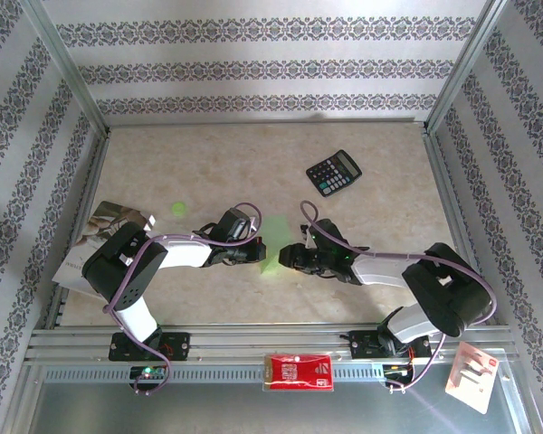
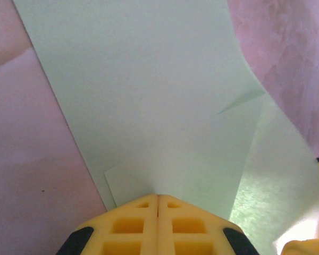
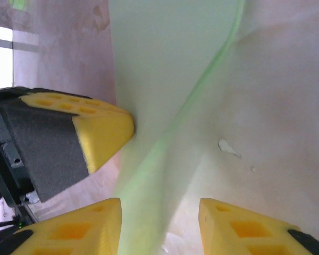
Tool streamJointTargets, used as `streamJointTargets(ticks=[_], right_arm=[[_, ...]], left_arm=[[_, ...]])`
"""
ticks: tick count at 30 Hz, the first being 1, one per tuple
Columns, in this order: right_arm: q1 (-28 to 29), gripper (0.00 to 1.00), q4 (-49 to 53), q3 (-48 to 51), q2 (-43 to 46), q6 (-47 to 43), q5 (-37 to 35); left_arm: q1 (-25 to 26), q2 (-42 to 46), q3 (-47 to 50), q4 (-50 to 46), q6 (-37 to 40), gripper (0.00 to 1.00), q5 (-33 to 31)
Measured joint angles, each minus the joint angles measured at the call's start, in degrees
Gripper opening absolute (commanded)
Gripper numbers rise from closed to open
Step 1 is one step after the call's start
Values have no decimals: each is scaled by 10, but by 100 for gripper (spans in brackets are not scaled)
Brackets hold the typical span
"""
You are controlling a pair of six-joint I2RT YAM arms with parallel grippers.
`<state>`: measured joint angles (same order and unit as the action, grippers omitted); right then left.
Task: Fold a paper plane with a square sheet of paper (pick it up from the middle)
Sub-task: Turn over the paper at the center of the table.
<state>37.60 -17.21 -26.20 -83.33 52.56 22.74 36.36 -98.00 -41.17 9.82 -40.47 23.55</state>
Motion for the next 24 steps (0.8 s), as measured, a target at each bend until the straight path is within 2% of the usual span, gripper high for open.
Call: streamJointTargets(ticks=[7,15,19,24], right_arm=[[0,24,-6,25,37,23,-13],[0,13,-6,34,38,33,-29],[0,3,-6,35,38,37,-37],[-1,0,-2,34,38,26,-39]], left_arm=[[0,0,0,0,0,0,0],[0,0,0,0,0,0,0],[0,0,0,0,0,0,1],[-1,8,-1,-2,-7,31,13]])
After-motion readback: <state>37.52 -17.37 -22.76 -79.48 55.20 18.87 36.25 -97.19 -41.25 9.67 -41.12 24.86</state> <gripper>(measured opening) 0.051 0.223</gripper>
